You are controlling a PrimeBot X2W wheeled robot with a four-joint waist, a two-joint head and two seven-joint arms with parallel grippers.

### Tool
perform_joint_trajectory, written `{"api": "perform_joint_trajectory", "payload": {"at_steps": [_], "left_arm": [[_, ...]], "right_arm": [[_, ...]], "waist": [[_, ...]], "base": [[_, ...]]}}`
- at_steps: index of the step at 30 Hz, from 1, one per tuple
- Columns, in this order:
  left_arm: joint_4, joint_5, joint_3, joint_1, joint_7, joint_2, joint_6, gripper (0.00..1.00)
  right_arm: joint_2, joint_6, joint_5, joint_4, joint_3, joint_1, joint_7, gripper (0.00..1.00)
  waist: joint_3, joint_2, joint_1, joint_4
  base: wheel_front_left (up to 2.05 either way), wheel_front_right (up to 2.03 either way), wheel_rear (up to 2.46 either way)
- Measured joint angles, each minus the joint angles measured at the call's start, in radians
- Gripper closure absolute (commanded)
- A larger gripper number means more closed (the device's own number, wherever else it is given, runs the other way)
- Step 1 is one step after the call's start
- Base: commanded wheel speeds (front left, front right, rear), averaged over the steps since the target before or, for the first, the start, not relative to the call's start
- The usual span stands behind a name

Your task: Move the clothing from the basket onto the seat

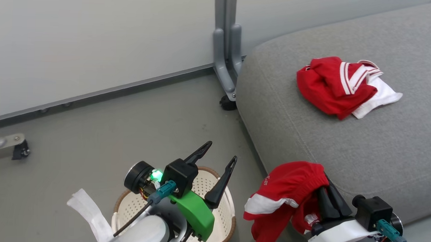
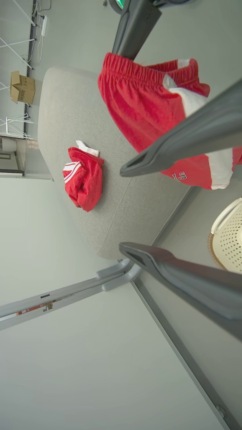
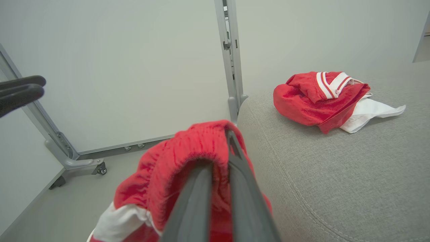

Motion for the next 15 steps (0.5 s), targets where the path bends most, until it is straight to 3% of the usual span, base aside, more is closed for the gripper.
{"api": "perform_joint_trajectory", "payload": {"at_steps": [9, 15], "left_arm": [[0.007, 0.008, -0.002, -0.014, -0.010, 0.005, 0.000, 0.00], [0.029, 0.012, -0.027, -0.049, -0.007, -0.007, -0.028, 0.00]], "right_arm": [[0.001, 0.000, 0.008, -0.012, -0.005, -0.002, 0.000, 1.00], [0.004, 0.000, 0.009, -0.046, -0.068, 0.003, 0.000, 1.00]], "waist": [[0.039, 0.0000, 0.0000, -0.162], [0.097, 0.0000, 0.0000, -0.241]], "base": [[0.00, 0.00, 0.00], [0.00, 0.00, 0.00]]}}
